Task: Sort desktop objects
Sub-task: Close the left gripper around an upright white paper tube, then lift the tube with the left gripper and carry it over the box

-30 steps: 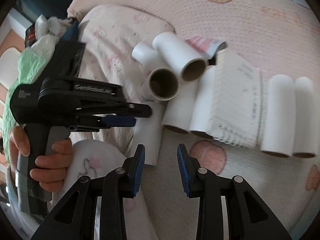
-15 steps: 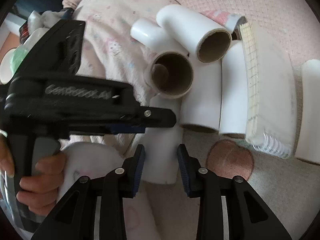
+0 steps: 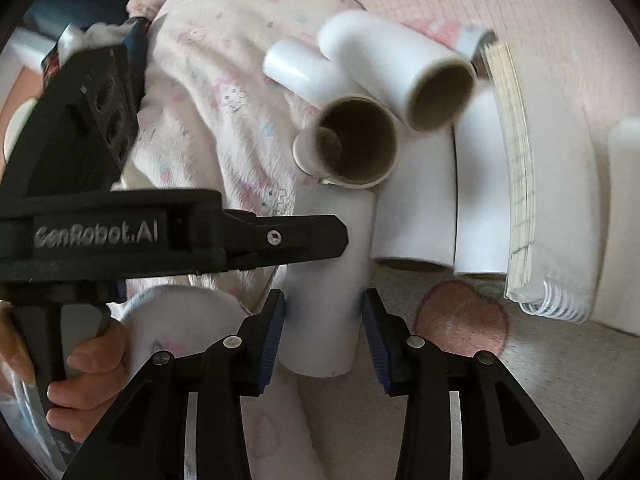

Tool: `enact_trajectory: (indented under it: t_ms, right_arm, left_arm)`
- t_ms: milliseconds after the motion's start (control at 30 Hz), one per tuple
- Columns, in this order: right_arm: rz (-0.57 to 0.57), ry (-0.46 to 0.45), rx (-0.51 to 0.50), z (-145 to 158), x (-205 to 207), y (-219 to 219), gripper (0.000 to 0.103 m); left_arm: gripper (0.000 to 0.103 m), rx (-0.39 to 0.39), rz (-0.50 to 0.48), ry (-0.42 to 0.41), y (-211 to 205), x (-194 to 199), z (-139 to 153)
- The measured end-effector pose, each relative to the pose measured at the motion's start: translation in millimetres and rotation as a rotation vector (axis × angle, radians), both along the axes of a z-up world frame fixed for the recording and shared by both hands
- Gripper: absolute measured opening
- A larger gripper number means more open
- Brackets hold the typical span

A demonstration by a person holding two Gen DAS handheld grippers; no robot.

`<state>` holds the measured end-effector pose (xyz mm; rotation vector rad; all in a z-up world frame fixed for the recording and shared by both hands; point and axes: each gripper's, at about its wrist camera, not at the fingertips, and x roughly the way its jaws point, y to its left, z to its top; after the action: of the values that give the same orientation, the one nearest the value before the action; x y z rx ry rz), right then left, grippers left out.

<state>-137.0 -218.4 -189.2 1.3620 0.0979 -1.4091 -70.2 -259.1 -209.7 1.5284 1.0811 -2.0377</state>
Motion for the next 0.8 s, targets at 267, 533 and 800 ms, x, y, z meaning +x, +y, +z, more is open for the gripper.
enact_trajectory:
  t_ms: [267,533,800]
  right_arm:
    - [-0.047,0.088,0.021,18.8,-2.7,16.8,0.038]
    - [-0.136,0.132,0.076,21.8,-9.1,57.1,0.038]
    - [-0.252,0.087,0.131,10.6,-19.8,108.9,0.038]
  left_arm:
    - [0.045,0.013,-0.075,0.101,15.5,-12.8,8.7]
    - [0.045,0.105,-0.162,0.171,59.5,-27.7,-6.1]
    - [0.045,0.145,-0.259,0.256,103.6,-33.5,-12.1]
